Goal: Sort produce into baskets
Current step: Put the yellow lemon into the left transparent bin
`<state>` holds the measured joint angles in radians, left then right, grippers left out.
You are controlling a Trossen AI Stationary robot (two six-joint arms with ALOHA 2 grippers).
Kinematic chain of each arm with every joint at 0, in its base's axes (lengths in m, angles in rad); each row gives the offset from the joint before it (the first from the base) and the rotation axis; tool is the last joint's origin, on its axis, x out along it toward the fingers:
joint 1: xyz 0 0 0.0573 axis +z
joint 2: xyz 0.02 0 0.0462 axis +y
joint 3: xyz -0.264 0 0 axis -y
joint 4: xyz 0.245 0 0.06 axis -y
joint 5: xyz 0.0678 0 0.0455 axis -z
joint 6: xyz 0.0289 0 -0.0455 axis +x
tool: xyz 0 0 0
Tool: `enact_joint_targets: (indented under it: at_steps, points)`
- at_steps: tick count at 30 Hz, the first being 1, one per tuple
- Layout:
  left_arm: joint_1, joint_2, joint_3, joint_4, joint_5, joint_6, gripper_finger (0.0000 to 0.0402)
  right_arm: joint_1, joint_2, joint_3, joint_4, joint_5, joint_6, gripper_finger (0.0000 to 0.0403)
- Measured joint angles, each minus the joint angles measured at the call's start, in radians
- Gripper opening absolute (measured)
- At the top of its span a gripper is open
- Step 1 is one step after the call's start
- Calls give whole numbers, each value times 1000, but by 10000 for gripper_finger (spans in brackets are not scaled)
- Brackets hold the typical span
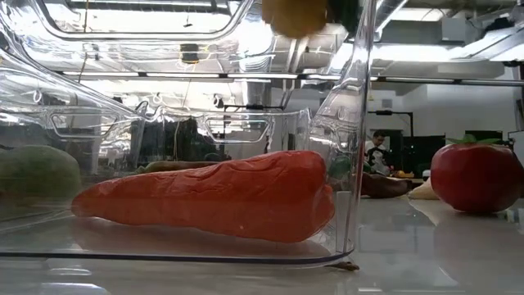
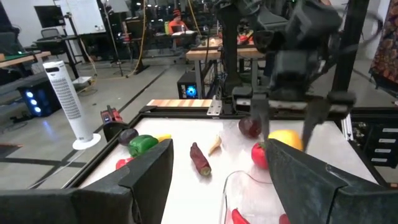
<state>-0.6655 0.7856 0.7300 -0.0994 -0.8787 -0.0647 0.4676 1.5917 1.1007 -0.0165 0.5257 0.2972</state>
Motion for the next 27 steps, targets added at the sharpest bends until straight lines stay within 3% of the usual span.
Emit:
enact_joint_targets:
  at_steps: [4,9,17,27]
  points:
    - [0,0,0,0,0,5,242,-54,21,0,240,-92,-150,256]
    - [0,0,0,4,-1,8,242,-125,146,48,424,-279,-194,256]
    - [0,-8,0,10,0,16,242,-180,413,319,402,-404,-263,256]
    - [0,-7,0,-4,13,11,242,-210,610,646,135,-460,-288,278]
